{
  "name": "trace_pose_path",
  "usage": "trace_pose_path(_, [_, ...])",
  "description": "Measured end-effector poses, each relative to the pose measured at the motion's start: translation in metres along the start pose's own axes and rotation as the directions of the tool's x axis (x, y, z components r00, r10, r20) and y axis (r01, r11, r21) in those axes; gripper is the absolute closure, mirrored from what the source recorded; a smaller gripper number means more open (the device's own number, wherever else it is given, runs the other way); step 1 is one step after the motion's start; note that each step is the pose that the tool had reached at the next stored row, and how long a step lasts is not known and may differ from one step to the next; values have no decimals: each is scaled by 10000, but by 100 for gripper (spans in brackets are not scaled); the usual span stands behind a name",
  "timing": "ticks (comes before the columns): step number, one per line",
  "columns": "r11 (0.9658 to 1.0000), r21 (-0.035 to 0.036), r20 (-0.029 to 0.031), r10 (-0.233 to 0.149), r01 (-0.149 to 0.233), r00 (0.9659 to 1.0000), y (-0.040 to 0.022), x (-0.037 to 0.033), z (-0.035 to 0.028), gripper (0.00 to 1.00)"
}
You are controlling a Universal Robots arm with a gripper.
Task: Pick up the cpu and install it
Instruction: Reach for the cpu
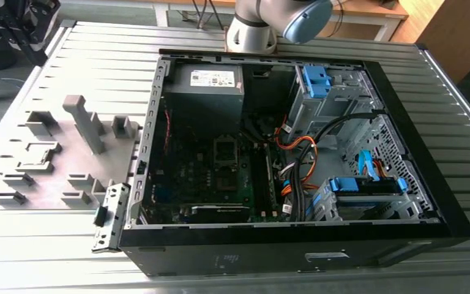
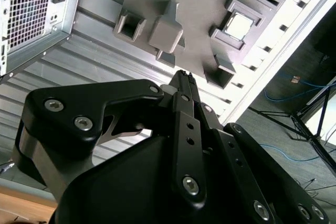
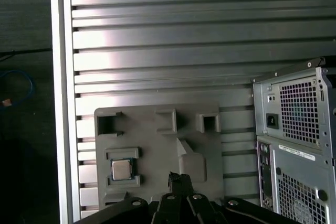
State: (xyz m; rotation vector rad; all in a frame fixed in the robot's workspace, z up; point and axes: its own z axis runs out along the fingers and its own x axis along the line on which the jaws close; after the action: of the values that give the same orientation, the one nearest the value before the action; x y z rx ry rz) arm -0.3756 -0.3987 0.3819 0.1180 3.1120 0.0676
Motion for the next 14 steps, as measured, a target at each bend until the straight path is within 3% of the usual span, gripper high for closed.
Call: trace_pose_path(14, [10000, 0, 0, -1, 1, 10000, -15, 164, 49, 89])
